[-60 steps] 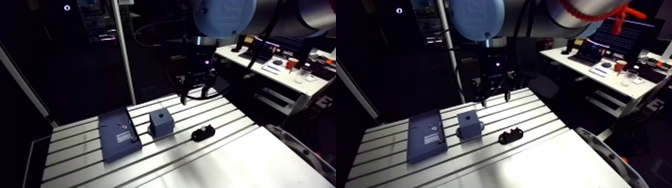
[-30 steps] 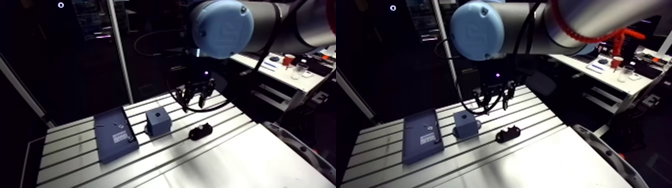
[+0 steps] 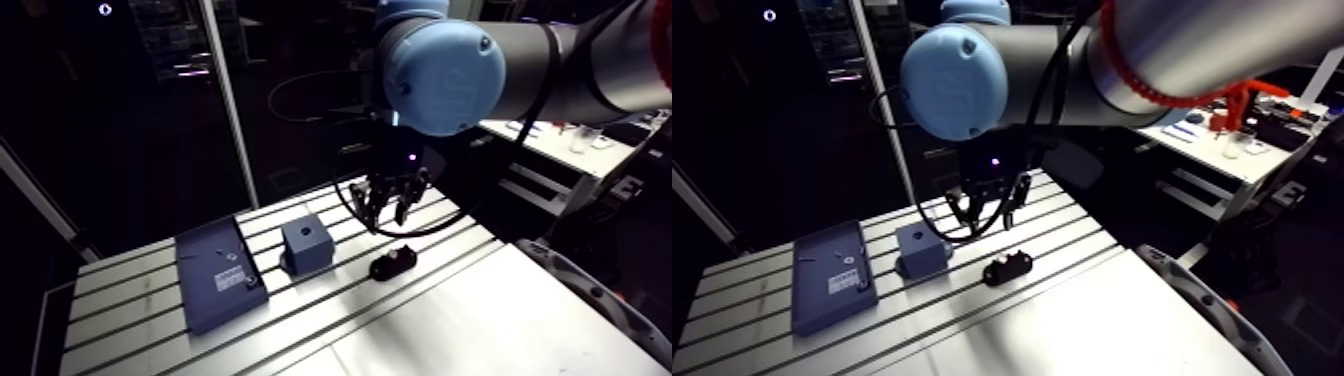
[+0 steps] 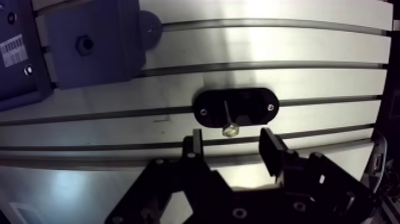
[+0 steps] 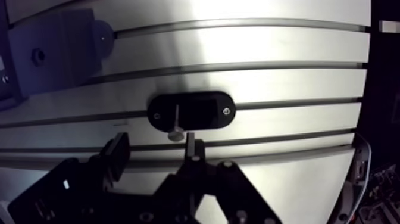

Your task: Pick up the M10 bolt and insert it into the hex recess until seated.

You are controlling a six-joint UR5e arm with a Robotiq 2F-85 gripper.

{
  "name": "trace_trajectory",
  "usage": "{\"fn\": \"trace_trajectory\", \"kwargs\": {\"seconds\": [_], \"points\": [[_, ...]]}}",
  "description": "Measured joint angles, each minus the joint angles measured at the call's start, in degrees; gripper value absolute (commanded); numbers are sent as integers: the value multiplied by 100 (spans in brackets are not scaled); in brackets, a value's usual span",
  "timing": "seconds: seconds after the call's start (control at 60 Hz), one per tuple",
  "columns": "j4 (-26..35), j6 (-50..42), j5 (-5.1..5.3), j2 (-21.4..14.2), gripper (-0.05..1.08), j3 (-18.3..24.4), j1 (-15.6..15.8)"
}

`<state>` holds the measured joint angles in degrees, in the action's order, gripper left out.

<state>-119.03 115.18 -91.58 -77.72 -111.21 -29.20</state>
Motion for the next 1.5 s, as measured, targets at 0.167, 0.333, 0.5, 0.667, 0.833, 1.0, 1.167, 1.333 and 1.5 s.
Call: {"fn": "trace_trajectory", "kwargs": {"seconds": [0.167, 0.333, 0.5, 0.667, 0.833, 1.0, 1.167, 1.333, 1.5], "points": [[-261, 112, 0, 20, 41, -145, -89], [-428, 175, 2, 29, 43, -259, -134], [-495, 232, 7, 28, 43, -351, -151], [-647, 286, 13, 30, 43, -441, -154], [-878, 313, 19, 56, 43, -533, -157], [-1068, 339, 20, 89, 44, -612, -160], [-1189, 371, 18, 109, 44, -687, -161], [-1249, 382, 16, 128, 45, -729, -162], [-1276, 386, 14, 146, 46, -750, -165]]}}
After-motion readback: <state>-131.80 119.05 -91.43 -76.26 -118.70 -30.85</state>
